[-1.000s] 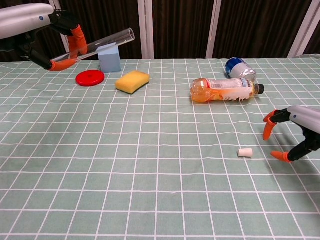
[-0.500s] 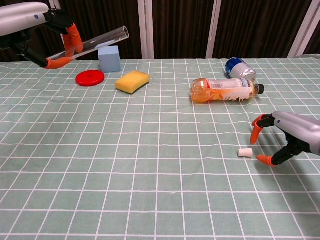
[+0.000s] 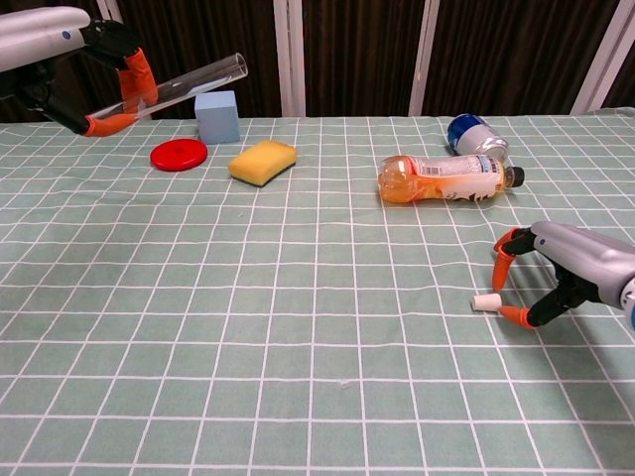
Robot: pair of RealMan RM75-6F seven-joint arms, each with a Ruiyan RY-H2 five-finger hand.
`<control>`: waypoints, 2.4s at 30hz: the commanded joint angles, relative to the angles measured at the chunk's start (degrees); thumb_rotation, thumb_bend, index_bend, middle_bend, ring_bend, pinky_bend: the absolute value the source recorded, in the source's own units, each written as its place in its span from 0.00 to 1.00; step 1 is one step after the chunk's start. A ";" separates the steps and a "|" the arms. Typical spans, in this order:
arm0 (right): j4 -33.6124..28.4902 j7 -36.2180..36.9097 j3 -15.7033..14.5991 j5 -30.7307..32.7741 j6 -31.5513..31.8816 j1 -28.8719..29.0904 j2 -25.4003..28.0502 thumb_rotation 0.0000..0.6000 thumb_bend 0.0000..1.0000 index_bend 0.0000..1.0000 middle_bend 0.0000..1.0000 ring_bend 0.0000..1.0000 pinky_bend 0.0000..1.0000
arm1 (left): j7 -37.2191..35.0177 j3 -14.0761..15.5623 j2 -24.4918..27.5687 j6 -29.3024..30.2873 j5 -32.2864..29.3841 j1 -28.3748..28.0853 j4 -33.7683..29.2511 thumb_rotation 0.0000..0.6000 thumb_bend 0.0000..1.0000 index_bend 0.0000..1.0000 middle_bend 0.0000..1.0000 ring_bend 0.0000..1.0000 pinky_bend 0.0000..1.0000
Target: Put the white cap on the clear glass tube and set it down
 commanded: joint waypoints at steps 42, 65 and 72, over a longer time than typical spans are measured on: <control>-2.76 0.84 3.66 -1.59 2.57 1.08 4.04 1.00 0.36 0.65 0.21 0.00 0.00 | -10.81 -2.41 -13.06 -3.12 -3.21 -2.72 10.98 1.00 0.84 0.50 0.56 0.14 0.01; -2.24 -2.89 9.20 -16.73 4.09 10.79 11.13 1.00 0.36 0.65 0.22 0.00 0.00 | -13.97 -4.37 -27.21 -6.50 -5.81 -7.36 19.77 1.00 0.84 0.51 0.57 0.20 0.16; 0.75 -4.96 8.25 -19.38 4.07 13.05 9.46 1.00 0.36 0.65 0.22 0.00 0.00 | -11.67 -4.54 -25.41 -7.92 -6.47 -7.70 17.98 1.00 0.84 0.51 0.57 0.20 0.17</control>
